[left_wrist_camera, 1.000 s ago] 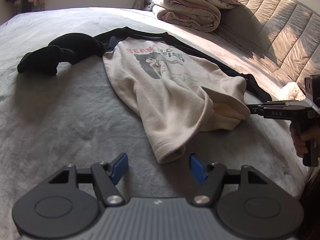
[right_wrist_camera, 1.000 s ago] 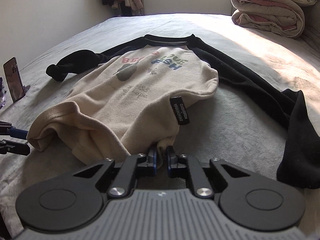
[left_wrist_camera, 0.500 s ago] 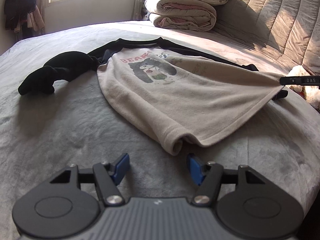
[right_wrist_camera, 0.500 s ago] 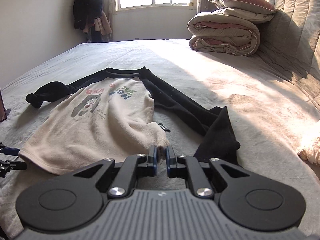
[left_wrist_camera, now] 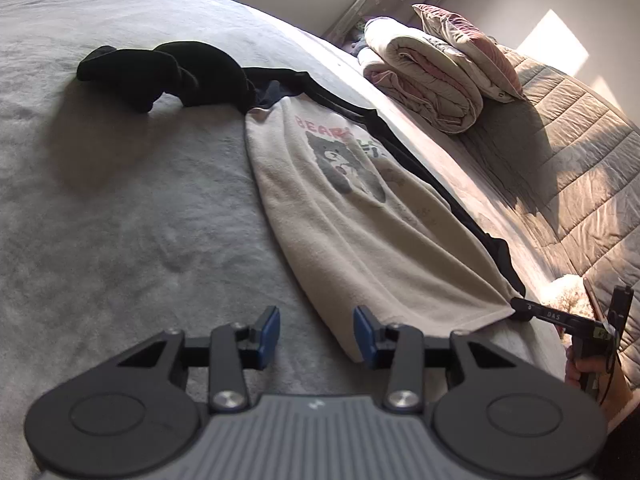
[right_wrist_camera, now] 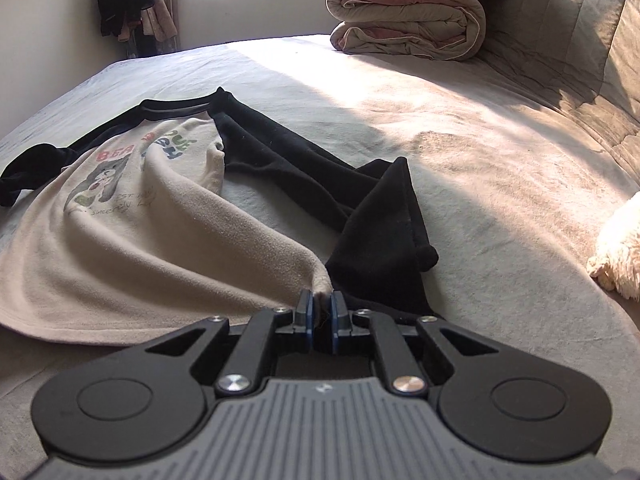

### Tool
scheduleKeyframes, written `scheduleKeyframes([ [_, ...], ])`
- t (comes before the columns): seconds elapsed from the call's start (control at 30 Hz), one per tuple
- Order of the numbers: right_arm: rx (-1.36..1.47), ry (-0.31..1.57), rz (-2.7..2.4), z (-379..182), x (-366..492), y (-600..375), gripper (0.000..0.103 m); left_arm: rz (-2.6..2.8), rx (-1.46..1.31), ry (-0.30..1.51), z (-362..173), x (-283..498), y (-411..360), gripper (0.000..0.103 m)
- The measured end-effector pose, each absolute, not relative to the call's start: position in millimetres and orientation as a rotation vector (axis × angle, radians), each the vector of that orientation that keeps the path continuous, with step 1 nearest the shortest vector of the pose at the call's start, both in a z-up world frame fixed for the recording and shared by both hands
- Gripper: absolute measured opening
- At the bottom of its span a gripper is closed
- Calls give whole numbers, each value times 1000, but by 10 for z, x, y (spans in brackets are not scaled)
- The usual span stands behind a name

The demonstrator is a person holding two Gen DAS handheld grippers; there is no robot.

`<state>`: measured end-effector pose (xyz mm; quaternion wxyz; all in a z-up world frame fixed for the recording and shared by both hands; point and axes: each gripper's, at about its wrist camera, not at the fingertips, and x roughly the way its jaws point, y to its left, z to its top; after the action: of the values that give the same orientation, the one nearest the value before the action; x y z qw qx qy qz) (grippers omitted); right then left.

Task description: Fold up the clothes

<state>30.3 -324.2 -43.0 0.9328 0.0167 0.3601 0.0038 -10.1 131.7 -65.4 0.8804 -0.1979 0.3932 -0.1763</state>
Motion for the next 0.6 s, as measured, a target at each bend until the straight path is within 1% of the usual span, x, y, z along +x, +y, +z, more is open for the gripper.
scheduleKeyframes([
  [0.07,36,736,9,-428,299,-3240,10,-318,-373,828,-672,-75,1321,34],
  [0.1,38,736,9,-427,297,-3239,10,-316,-348,825,-676,-70,1289,30],
  [0.17,39,735,9,-425,295,-3229,10,-316,-300,820,-683,-61,1221,32],
  [0.33,42,735,10,-422,297,-3209,10,-357,-299,812,-693,10,1055,32],
  [0.4,46,734,11,-424,294,-3207,11,-351,-270,808,-705,40,970,34],
  [0.47,47,733,14,-428,293,-3210,11,-343,-241,803,-710,65,877,37],
  [0.5,46,733,16,-430,290,-3210,11,-341,-229,801,-711,78,829,41],
  [0.57,45,732,19,-432,285,-3210,11,-342,-226,802,-717,98,758,53],
  [0.6,44,732,20,-433,283,-3209,11,-343,-224,803,-720,107,722,56],
])
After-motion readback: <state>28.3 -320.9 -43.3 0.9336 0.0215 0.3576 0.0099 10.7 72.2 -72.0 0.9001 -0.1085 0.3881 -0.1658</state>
